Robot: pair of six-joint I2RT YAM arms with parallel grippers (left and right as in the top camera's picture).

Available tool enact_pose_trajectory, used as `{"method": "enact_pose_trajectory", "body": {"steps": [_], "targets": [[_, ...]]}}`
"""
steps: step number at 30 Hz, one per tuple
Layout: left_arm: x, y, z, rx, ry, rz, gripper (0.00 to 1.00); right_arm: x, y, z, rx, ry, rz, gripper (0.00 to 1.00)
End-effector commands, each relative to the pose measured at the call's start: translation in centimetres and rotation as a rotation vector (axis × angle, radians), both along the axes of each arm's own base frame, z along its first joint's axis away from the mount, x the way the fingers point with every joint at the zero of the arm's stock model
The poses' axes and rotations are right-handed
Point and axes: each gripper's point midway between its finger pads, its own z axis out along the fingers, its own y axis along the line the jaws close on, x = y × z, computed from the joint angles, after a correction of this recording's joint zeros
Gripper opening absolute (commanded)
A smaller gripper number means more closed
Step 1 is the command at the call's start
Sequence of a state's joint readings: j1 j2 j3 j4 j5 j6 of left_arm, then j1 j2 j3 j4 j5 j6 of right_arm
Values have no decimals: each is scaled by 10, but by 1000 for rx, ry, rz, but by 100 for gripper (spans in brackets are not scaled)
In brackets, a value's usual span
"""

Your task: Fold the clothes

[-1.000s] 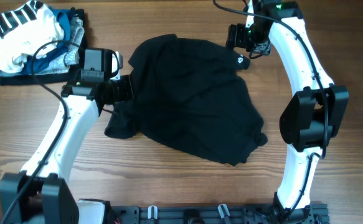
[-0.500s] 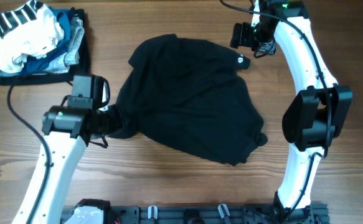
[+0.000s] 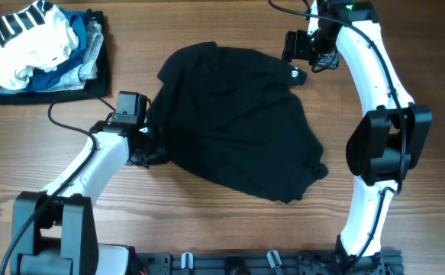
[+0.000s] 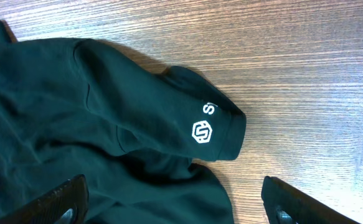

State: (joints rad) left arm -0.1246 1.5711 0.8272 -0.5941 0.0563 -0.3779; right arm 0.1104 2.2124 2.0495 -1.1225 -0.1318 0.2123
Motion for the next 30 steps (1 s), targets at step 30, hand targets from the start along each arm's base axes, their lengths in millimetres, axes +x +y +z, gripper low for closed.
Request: {"method": "enact_pose_trajectory", "body": {"steps": [30], "targets": [[7,3,3,11,-34,50,4,5,24,-61,146,109,33,78]]}}
